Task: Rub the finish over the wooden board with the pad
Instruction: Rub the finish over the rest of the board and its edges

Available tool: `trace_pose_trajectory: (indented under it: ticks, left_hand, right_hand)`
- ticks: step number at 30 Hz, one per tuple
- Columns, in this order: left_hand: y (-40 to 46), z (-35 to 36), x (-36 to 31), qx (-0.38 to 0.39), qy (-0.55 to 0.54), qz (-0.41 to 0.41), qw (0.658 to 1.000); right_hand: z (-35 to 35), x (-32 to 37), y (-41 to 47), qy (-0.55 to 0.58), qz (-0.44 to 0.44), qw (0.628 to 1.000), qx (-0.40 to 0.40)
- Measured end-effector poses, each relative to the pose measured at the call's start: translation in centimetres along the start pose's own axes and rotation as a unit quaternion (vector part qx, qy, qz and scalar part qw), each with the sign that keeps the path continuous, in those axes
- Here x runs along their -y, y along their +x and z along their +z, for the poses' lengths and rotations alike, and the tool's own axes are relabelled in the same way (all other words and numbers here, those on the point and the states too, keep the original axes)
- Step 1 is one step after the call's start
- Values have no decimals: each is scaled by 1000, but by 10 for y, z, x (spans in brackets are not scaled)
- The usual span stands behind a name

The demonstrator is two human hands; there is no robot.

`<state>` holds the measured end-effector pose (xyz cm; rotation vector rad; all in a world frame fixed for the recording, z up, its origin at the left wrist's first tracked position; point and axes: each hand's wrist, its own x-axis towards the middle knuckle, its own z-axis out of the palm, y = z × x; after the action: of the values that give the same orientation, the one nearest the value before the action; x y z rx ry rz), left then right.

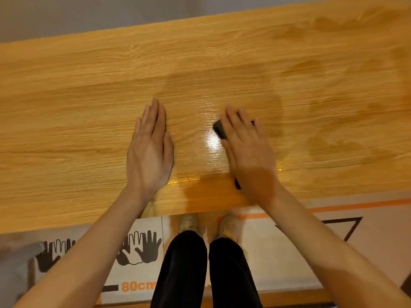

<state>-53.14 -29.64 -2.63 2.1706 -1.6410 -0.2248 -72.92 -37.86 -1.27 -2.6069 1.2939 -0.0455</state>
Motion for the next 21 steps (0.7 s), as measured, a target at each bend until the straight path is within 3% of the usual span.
trace_pose_trajectory:
  ticks: [3,6,8,11,14,16,18,21]
  left_hand:
    - [-1,-1,0,-6,-1,-3,1000]
    - [-1,-1,0,-6,2,-6,1000]
    - [0,-1,1,-3,4,-9,1000]
    - [-1,-1,0,-8,7,-8,1000]
    - [0,1,0,-10,2,1,1000]
    - [0,2,3,-18,-3,9,1000]
    - [-1,3,3,-29,-3,21,999]
    - [-3,2,2,-36,2,20,999]
  right_hand:
    - [-26,-58,-20,51,162,984,-49]
    - [-22,-41,-16,37,266,961,-68]
    - [-8,3,-5,36,223,972,-65]
    - [12,68,-11,34,89,995,-10]
    - [7,50,-26,35,17,999,15]
    - [-2,6,-37,40,73,996,-19]
    - [-16,-35,-50,54,199,977,-53]
    - [-16,-25,-48,95,291,949,-70]
